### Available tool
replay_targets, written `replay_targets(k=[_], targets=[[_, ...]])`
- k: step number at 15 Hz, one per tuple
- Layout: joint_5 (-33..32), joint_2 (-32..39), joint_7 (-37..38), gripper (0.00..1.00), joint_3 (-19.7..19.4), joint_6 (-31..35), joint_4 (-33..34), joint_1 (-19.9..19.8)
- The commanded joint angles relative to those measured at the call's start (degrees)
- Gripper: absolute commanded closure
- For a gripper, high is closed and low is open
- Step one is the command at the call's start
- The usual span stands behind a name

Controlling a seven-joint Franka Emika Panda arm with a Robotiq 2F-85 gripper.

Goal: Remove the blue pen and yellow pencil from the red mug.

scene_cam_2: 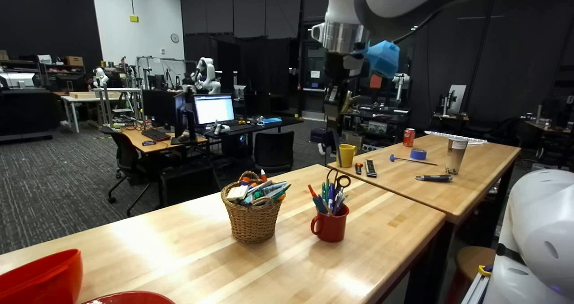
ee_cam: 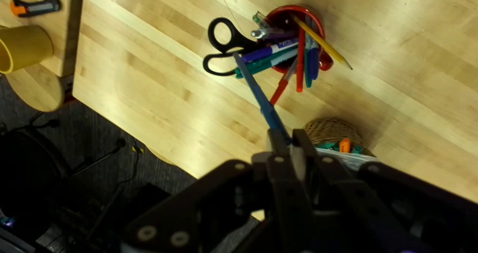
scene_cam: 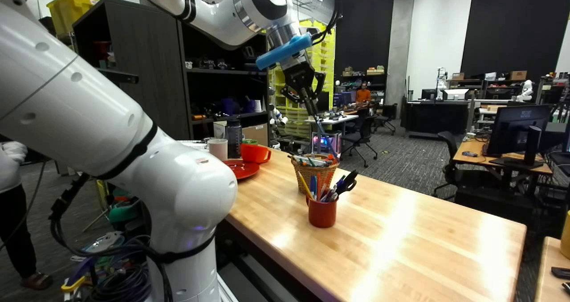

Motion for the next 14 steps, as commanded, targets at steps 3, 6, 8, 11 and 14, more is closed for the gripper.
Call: replay_targets(k=[3, 6, 8, 11, 14], targets=[[-2.89, 3.39, 1.10, 0.97, -5.63, -1.98, 1.61, -5.99], [-2.29, 6.01, 1.02, 0.97, -8.97, -1.72, 1.41, -8.49], [-1.61, 8.38, 0.71, 0.97, -10.75, -1.76, 1.73, -9.45], [-1.66, 8.32, 0.21, 0.97, -11.36, -0.85, 0.52, -9.60], [-1.63, 9.51, 0.12, 0.89, -11.61, -0.56, 0.51, -9.74]])
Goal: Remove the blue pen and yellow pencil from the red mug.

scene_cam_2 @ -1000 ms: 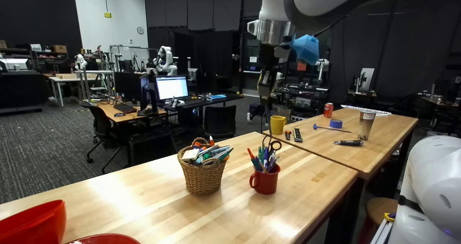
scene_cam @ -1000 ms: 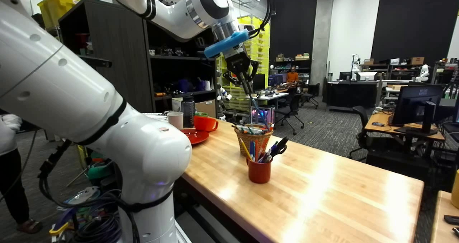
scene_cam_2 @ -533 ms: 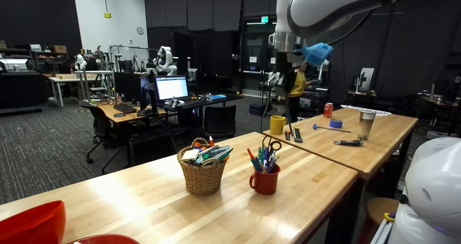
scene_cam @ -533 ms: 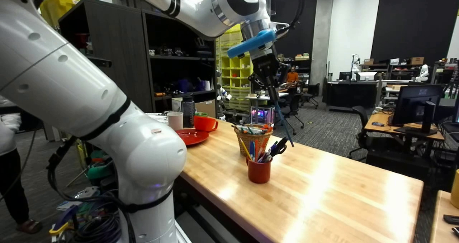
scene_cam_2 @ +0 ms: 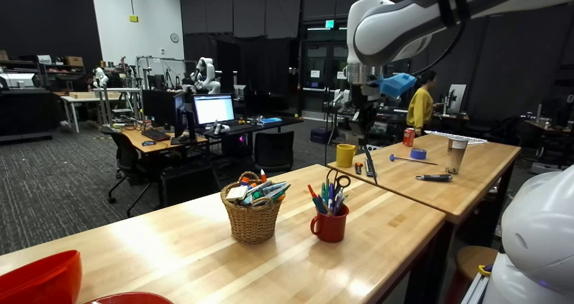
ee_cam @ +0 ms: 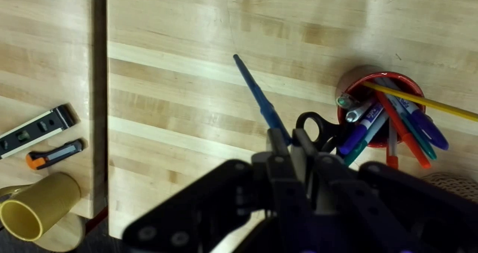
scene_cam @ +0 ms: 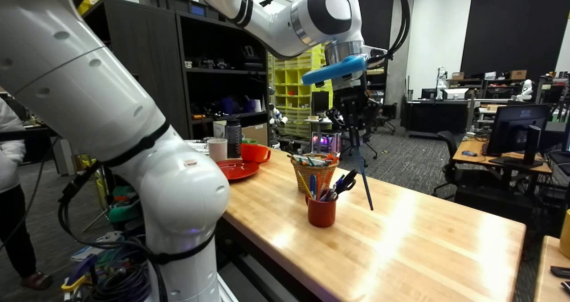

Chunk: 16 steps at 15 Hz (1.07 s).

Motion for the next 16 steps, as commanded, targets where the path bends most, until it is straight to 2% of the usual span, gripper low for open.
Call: replay_targets(k=[1, 2, 3, 10, 16], targets=[[0.10, -0.05, -0.07, 0.89, 0.20, -0.15, 0.14, -0.06], [0.09, -0.20, -0.06, 0.89, 0.28, -0.15, 0.14, -0.03], [0.09, -0.31, -0.05, 0.97, 0.34, -0.15, 0.14, -0.01], [-0.77, 8.78, -0.19, 0.97, 2.51, -8.85, 8.15, 0.63], [-0.05, 18.09, -0.25, 0.97, 0.97, -2.19, 13.62, -0.27]])
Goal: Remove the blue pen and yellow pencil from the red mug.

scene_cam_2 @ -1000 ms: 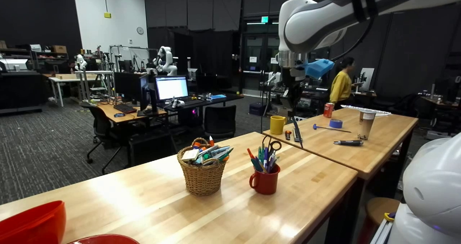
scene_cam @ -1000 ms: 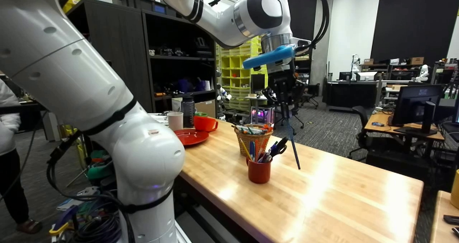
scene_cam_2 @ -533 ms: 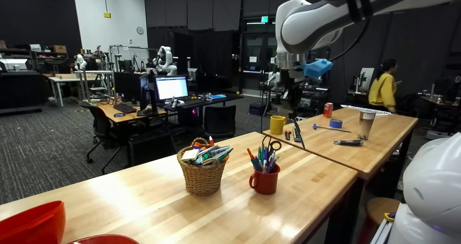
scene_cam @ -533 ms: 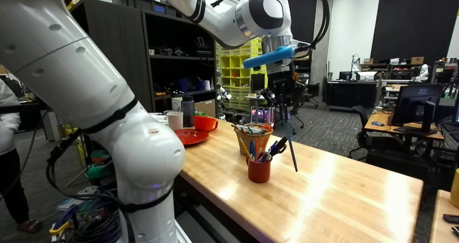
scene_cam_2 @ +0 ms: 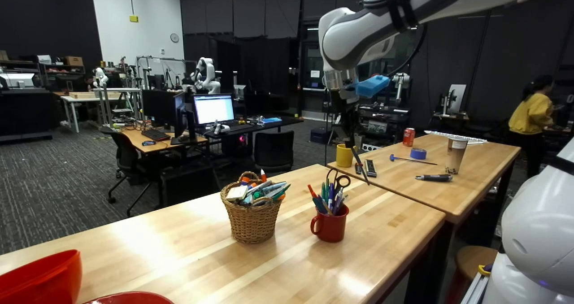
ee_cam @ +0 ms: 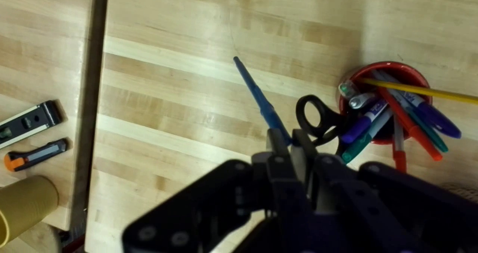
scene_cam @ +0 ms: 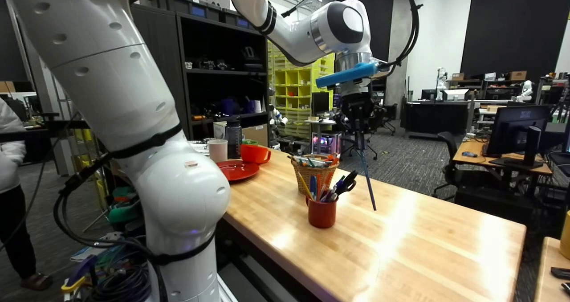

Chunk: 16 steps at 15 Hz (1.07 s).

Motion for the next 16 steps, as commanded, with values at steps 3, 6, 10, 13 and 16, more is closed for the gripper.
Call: replay_targets(k=[3, 6, 10, 13, 16], targets=[[0.03, 9.24, 0.21, 0.97, -2.57, 5.49, 5.19, -1.69], [0.13, 12.86, 0.23, 0.97, -4.07, 7.93, 5.46, -3.09], [0.27, 17.24, -0.44, 0.97, -5.61, 9.70, 5.02, -4.78], [0.17, 20.13, -1.20, 0.97, -5.66, 9.93, 5.40, -5.10], [-0.18, 22.36, -1.32, 0.97, -5.22, 9.19, 6.32, -4.85]])
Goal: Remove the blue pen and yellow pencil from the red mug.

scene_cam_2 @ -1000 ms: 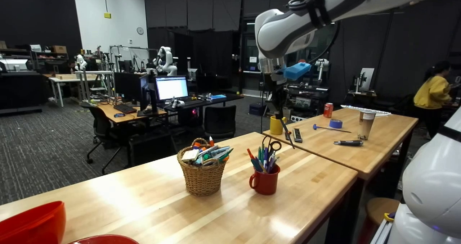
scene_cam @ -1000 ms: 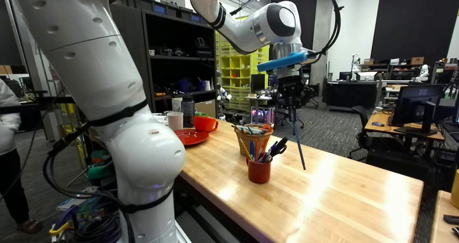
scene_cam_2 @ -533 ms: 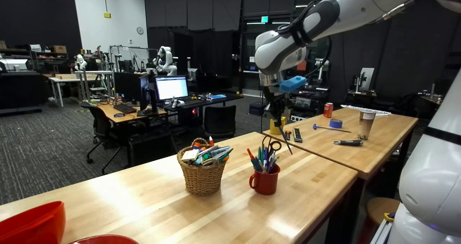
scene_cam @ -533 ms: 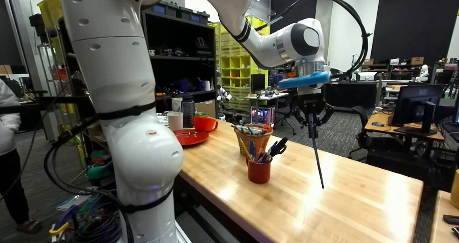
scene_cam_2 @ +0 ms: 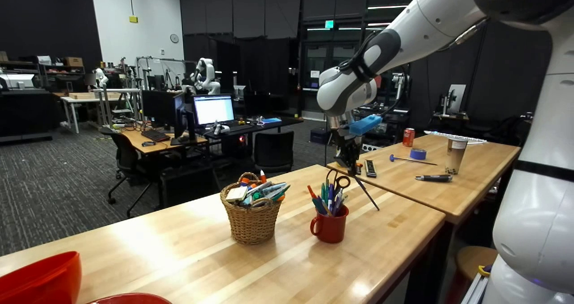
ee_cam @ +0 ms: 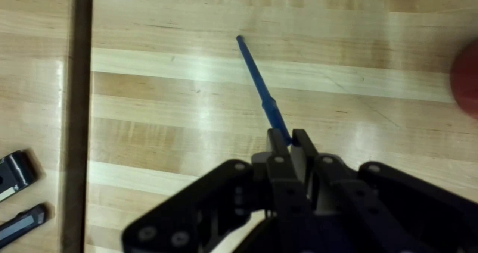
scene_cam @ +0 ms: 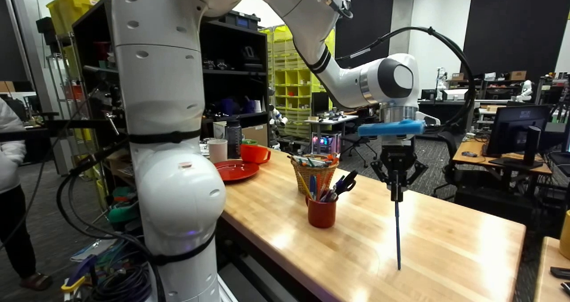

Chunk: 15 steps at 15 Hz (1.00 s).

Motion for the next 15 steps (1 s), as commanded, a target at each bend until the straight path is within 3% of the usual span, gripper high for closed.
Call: replay_targets(k=[1, 3, 6, 12, 15], targets=[[-0.22, 2.12, -0.91, 0.64, 0.71, -0.79, 1.81, 0.14], [-0.06, 2.41, -1.20, 0.59, 1.05, -0.74, 2.20, 0.31], [0.66, 0.64, -2.28, 0.40, 1.65, -0.51, 1.98, 0.54], [2.38, -13.86, -4.00, 0.02, 2.47, -3.13, -1.62, 1.12], [2.81, -23.18, -4.52, 0.00, 2.55, -5.04, -4.31, 1.87]])
